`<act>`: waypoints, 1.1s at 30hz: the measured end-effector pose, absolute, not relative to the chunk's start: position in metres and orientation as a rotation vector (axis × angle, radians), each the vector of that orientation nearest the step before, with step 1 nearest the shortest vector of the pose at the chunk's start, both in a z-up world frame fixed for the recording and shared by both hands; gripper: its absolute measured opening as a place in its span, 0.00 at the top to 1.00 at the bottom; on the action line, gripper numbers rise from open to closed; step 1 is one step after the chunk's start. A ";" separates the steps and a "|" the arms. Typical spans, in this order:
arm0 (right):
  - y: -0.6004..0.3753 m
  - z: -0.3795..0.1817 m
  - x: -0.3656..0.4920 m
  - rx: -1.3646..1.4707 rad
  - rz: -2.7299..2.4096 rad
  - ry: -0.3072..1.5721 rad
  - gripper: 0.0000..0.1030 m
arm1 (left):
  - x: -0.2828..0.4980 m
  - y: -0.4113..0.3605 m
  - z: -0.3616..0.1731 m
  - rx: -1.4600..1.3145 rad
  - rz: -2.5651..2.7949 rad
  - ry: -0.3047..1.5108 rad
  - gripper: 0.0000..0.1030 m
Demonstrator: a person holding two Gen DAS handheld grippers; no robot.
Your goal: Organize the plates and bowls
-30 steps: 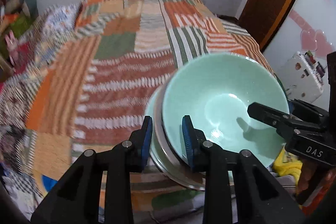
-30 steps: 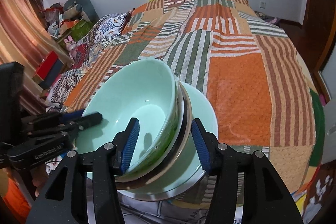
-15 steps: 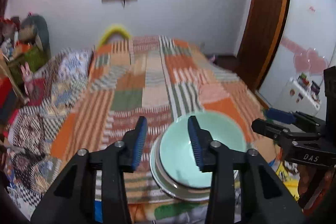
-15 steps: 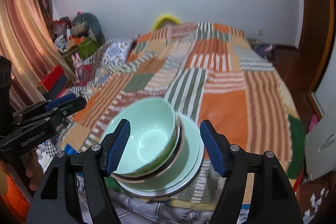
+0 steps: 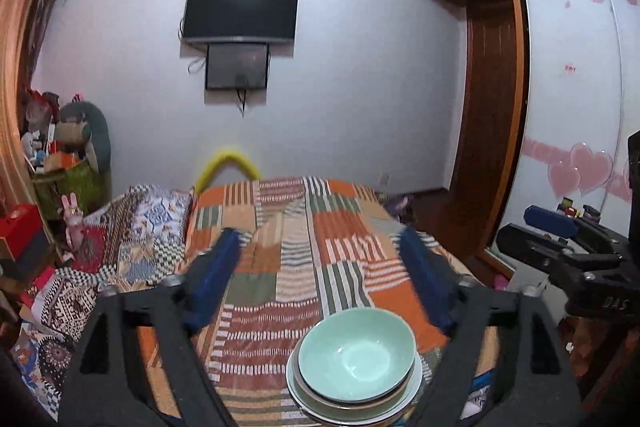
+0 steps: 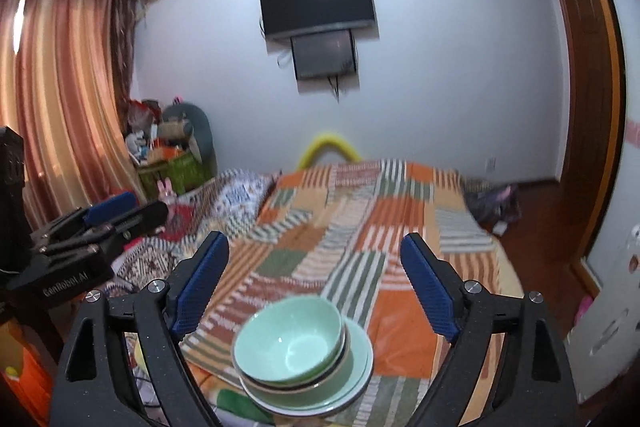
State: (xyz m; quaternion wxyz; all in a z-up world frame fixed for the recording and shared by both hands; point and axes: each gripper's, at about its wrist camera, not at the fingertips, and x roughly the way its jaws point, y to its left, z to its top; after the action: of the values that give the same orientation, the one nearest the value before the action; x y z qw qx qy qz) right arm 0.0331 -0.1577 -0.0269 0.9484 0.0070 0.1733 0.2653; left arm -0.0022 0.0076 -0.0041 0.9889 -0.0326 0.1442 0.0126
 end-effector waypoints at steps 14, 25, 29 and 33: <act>-0.153 -0.016 0.016 0.007 0.520 0.255 0.00 | -0.020 0.005 0.002 -0.072 0.030 0.237 0.01; -0.158 -0.018 0.014 0.015 0.525 0.260 0.00 | -0.022 0.001 0.001 -0.071 0.041 0.241 0.01; -0.158 -0.017 0.014 0.019 0.525 0.260 0.00 | -0.023 0.001 0.001 -0.072 0.041 0.242 0.01; -0.159 -0.017 0.013 0.016 0.525 0.256 0.00 | -0.022 0.002 0.001 -0.074 0.042 0.241 0.00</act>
State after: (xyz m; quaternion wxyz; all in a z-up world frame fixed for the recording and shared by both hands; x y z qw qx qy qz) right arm 0.0134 -0.1585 -0.0166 0.9577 0.0078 0.1263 0.2585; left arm -0.0221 0.0018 0.0009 0.9918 -0.0371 0.1201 0.0211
